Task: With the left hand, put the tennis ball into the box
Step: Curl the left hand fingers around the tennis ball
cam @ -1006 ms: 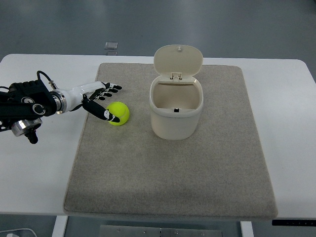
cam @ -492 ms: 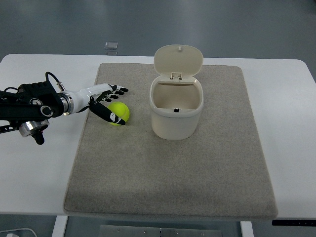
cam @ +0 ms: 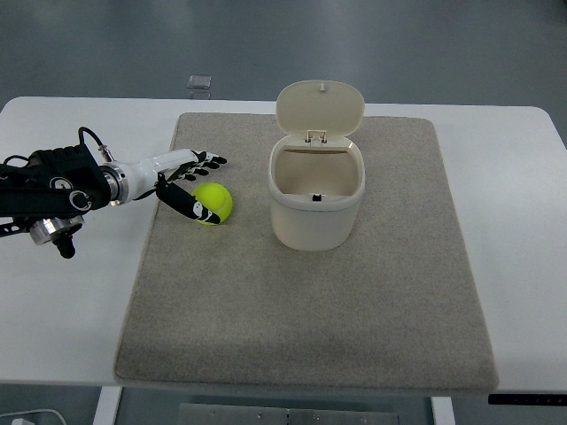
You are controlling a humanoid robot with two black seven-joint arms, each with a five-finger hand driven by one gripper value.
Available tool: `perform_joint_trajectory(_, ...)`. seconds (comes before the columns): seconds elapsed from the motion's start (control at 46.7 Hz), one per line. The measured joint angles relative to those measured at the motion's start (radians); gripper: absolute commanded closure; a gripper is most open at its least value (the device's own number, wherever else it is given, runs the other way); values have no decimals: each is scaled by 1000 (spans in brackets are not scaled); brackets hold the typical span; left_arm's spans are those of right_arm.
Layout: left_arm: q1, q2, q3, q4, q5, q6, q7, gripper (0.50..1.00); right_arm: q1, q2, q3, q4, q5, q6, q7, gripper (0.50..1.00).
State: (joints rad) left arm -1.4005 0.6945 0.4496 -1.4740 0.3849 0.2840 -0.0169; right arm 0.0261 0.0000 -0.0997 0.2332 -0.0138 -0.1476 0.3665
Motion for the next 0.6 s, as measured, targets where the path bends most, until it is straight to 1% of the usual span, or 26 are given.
perform_joint_trajectory(0.599, 20, -12, -3, 9, 9, 0, 0, 519, 0, 0, 0, 0, 0, 0, 0, 562)
